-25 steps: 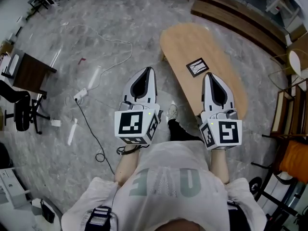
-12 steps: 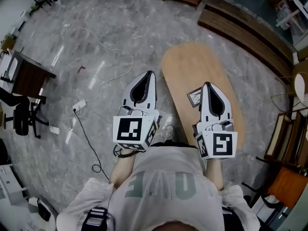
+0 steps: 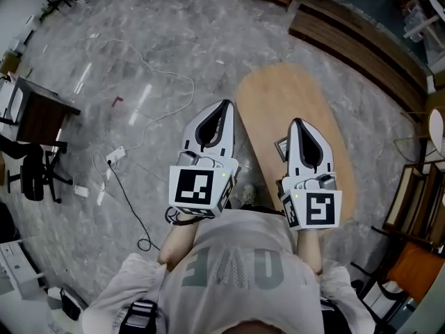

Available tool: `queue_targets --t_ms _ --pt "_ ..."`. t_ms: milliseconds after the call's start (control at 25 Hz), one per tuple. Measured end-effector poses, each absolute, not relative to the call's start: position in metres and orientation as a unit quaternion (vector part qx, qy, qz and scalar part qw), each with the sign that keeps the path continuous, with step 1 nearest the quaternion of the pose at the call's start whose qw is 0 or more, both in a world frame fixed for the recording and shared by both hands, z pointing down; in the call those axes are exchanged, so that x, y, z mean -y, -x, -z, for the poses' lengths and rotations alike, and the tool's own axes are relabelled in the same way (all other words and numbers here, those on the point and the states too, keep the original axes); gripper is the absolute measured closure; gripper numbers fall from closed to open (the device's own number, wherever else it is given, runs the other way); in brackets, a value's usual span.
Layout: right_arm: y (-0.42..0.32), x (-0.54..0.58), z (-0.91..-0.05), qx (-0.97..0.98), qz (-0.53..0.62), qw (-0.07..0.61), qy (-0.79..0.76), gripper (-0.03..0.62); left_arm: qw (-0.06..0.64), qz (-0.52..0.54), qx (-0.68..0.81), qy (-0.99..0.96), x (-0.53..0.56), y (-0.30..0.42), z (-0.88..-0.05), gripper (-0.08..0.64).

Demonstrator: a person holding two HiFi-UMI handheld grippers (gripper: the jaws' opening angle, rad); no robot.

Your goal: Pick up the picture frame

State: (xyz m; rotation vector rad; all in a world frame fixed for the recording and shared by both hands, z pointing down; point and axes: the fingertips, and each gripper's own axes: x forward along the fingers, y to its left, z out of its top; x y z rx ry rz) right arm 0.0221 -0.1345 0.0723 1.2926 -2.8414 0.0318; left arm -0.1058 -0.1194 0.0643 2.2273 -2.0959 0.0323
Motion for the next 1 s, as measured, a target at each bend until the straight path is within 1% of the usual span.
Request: queue_targets --t_ms 440,680,1000 --pt "0.01 0.143 -0.066 0.897 -0.01 0.008 -0.442 0.594 0.042 -0.006 0.665 -0.746 0.14 0.139 -0.061 0.552" --pt "0.009 0.15 -0.068 0.897 -0.014 0.014 -0.441 0.594 0.046 -0.003 0.66 -0.75 0.15 0.136 -0.063 0.552" --pt "0.025 0.169 -0.075 0.895 -0.001 0.014 -0.447 0.594 0.045 -0.006 0.645 -0.763 0.167 0.142 -0.074 0.552"
